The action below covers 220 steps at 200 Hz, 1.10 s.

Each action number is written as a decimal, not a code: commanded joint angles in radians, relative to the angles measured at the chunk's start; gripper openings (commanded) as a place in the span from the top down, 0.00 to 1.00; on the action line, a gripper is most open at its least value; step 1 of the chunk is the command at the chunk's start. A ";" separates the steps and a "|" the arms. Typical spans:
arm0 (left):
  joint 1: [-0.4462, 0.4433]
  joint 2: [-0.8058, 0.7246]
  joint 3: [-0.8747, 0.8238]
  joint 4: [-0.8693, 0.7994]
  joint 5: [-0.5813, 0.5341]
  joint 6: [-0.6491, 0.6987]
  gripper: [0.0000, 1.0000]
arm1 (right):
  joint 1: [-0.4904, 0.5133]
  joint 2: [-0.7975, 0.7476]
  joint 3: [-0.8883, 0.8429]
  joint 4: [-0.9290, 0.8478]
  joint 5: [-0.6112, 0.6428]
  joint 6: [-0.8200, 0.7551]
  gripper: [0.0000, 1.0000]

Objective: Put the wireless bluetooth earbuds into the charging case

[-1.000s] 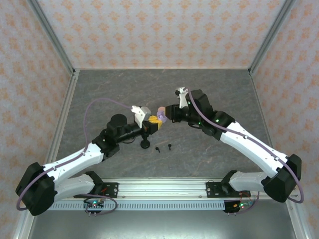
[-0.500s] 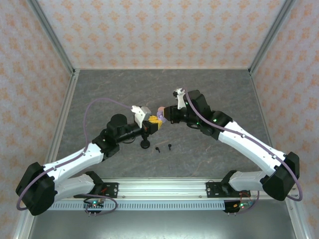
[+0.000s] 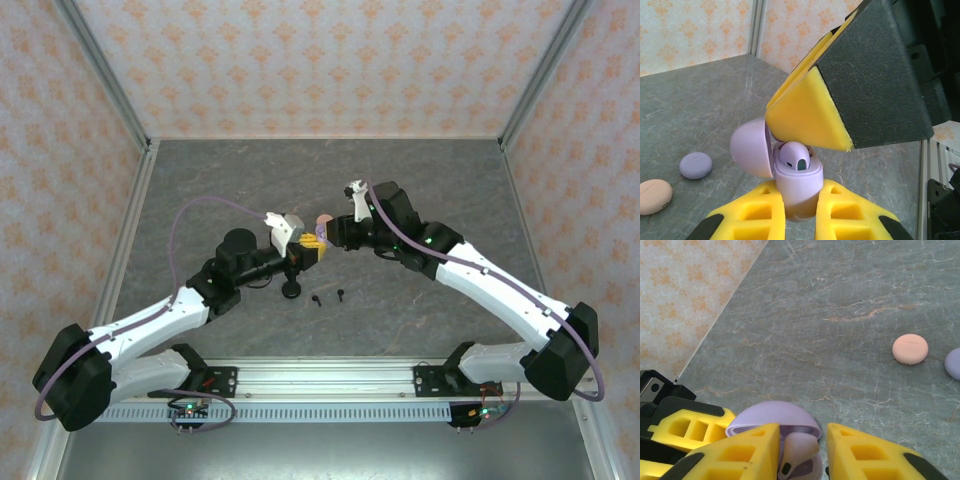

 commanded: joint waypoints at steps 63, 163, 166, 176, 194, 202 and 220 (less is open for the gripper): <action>-0.009 -0.002 0.037 0.058 0.013 -0.006 1.00 | -0.013 -0.097 0.011 0.041 -0.026 0.069 0.50; -0.008 -0.026 0.076 0.119 0.023 0.015 1.00 | -0.165 -0.185 -0.016 0.139 -0.302 0.187 0.31; -0.008 -0.027 0.080 0.119 0.025 0.017 1.00 | -0.166 -0.186 -0.012 0.135 -0.302 0.184 0.31; -0.008 -0.033 0.096 0.123 0.028 0.023 1.00 | -0.165 -0.190 0.007 0.120 -0.298 0.169 0.31; -0.008 -0.051 0.120 0.130 0.028 0.041 1.00 | -0.167 -0.195 0.057 0.092 -0.298 0.139 0.29; -0.008 -0.060 0.131 0.131 0.028 0.053 1.00 | -0.168 -0.194 0.078 0.087 -0.303 0.130 0.28; -0.008 -0.075 0.150 0.137 0.027 0.070 1.00 | -0.167 -0.192 0.103 0.104 -0.325 0.127 0.26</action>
